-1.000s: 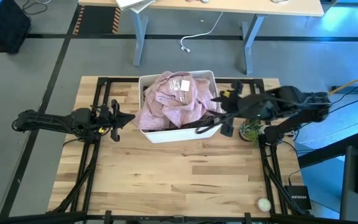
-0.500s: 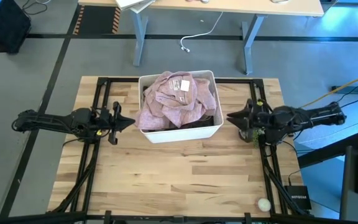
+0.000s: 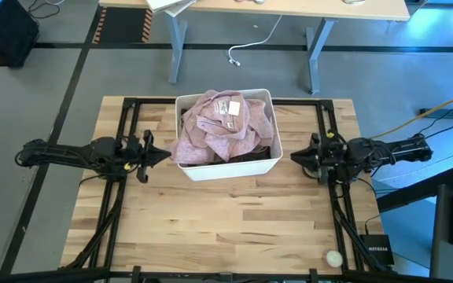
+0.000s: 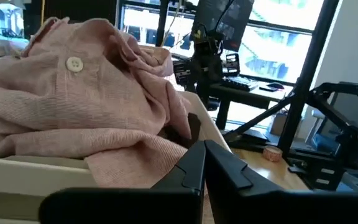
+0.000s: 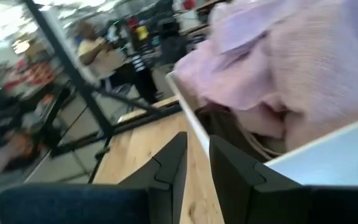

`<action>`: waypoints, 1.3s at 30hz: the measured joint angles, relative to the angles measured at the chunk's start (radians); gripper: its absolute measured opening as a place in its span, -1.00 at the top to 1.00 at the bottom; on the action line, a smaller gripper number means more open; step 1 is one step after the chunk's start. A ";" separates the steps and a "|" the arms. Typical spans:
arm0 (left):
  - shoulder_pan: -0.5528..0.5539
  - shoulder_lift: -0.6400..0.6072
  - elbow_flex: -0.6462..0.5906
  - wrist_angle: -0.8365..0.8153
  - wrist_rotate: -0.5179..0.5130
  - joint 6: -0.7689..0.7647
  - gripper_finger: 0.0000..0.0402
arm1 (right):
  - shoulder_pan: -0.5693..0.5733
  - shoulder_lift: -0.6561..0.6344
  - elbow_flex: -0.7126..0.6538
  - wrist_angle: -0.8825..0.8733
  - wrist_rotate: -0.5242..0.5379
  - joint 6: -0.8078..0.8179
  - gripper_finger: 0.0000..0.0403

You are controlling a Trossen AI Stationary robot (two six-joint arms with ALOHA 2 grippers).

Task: Sort clothes
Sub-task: Return to Home Position

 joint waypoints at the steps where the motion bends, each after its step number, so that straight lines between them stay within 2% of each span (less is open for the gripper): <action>1: 0.000 -0.012 0.000 -0.015 0.003 0.004 0.98 | 0.000 -0.001 0.000 0.000 -0.015 -0.023 0.59; 6: 0.000 -0.091 -0.001 -0.211 0.106 -0.010 0.98 | 0.000 -0.007 0.000 -0.040 -0.028 -0.082 0.59; 11: -0.002 -0.195 0.000 -0.234 0.132 -0.018 0.98 | 0.000 -0.014 -0.007 -0.066 -0.020 -0.103 0.59; 17: -0.022 -0.302 -0.005 -0.333 0.211 0.026 0.98 | 0.000 -0.082 -0.094 -0.020 -0.019 -0.114 0.59; 21: -0.025 -0.313 -0.054 -0.290 0.209 0.026 0.98 | 0.000 -0.172 -0.180 0.057 -0.037 -0.118 0.59; 25: -0.025 -0.316 -0.083 -0.245 0.183 0.016 0.98 | 0.000 -0.254 -0.261 0.132 -0.121 -0.176 0.59; 29: -0.025 -0.316 -0.117 -0.214 0.181 -0.001 0.98 | 0.000 -0.315 -0.315 0.143 -0.123 -0.203 0.59; 34: -0.023 -0.316 -0.190 -0.136 0.170 -0.032 0.98 | 0.000 -0.314 -0.378 0.230 -0.112 -0.232 0.59; 39: -0.019 -0.315 -0.190 -0.127 0.155 -0.048 0.98 | 0.000 -0.314 -0.407 0.262 -0.104 -0.247 0.59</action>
